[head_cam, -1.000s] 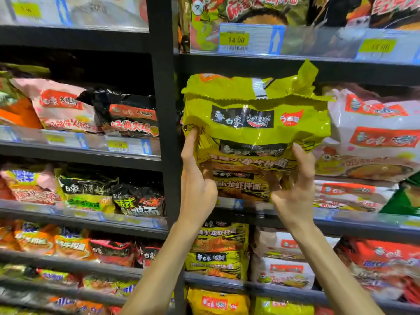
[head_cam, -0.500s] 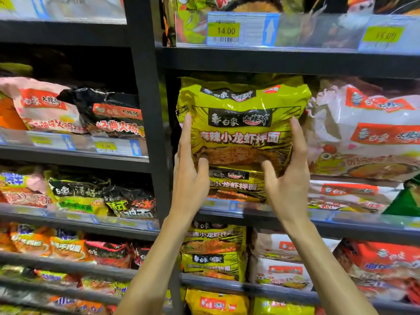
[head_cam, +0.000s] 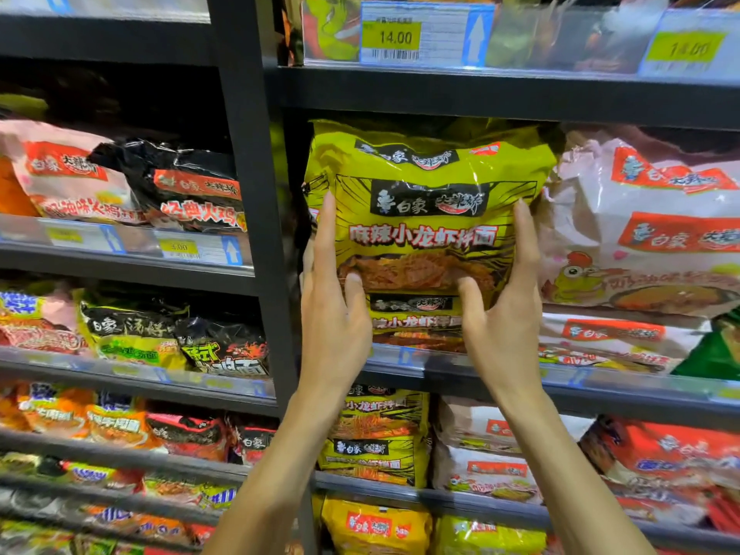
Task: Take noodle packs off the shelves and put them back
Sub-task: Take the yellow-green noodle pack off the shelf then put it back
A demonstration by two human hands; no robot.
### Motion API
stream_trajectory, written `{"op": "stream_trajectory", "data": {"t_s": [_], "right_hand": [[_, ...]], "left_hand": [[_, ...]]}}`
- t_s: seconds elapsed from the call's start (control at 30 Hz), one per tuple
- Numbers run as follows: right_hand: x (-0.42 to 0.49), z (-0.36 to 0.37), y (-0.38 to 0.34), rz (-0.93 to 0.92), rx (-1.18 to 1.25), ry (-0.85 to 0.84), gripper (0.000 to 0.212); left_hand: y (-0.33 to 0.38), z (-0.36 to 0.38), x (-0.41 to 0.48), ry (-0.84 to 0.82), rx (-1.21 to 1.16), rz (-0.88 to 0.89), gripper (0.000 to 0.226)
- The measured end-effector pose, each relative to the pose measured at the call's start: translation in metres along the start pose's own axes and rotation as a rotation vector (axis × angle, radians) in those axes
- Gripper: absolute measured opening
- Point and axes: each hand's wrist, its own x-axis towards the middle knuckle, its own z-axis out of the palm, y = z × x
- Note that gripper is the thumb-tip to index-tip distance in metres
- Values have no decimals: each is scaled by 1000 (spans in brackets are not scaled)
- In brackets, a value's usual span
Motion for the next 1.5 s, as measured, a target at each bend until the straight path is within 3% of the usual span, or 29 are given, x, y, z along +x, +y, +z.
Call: {"op": "stream_trajectory", "data": {"t_s": [0.37, 0.57, 0.8, 1.17, 1.3, 1.5], "right_hand": [[3, 5, -9, 29, -110, 19, 82], [-7, -15, -18, -43, -334, -82, 90], [-11, -41, -26, -19, -422, -204, 89], [-19, -66, -53, 76, -554, -238, 71], [-23, -79, -64, 91, -707, -401, 69], [-22, -98, -70, 150, -838, -920, 84]], "left_hand": [[8, -7, -8, -46, 13, -52, 81], [15, -17, -16, -117, 34, -69, 84], [18, -34, -20, -205, 68, -63, 84], [23, -58, -40, -300, 161, -63, 72], [29, -68, -40, -378, 268, -59, 64], [44, -79, -47, -522, 538, -57, 50]]}}
